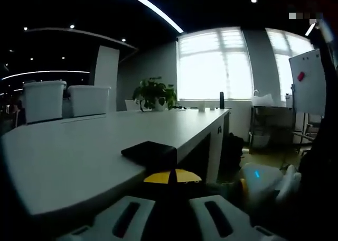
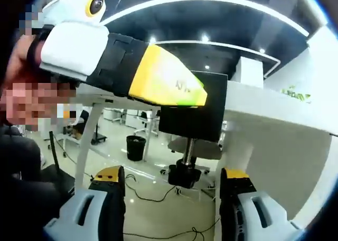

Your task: Clamp the fixed fixture on the desktop, loosen the retaining clip, secure it to the edge of the desk, and tighten the retaining clip.

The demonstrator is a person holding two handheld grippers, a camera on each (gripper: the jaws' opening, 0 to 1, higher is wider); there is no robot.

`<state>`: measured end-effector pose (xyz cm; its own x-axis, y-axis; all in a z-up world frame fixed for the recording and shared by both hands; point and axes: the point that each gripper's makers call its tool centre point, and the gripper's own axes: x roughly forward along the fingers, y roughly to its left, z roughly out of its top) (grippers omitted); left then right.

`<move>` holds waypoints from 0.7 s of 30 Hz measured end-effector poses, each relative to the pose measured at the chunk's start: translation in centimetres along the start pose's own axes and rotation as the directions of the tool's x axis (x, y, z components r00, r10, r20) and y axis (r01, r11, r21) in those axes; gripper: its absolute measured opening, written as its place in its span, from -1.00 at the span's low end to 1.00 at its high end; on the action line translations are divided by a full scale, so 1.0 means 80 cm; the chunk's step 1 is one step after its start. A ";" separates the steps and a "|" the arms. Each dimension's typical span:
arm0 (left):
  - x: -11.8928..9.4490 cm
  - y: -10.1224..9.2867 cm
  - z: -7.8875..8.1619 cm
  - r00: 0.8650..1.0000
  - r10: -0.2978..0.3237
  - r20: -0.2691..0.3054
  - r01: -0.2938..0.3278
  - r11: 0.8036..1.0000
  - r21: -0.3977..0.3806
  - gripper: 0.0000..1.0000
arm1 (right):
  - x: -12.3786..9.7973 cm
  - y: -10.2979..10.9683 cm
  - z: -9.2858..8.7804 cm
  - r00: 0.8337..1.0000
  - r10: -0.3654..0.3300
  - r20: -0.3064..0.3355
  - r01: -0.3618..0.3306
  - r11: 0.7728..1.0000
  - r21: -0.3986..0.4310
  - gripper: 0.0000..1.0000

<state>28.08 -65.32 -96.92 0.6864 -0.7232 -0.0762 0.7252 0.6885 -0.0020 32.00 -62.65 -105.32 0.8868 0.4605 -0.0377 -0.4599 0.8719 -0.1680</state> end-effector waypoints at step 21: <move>0.000 0.000 0.000 0.999 -0.016 0.034 0.018 0.999 -0.034 -0.98 | 0.005 -0.014 0.008 0.998 -0.057 -0.009 0.057 0.997 0.054 -0.43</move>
<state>28.06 -65.36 -96.88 0.6759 -0.7358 -0.0422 0.7349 0.6771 -0.0376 32.87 -63.36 -104.50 0.9118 0.4090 -0.0371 -0.4104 0.9045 -0.1160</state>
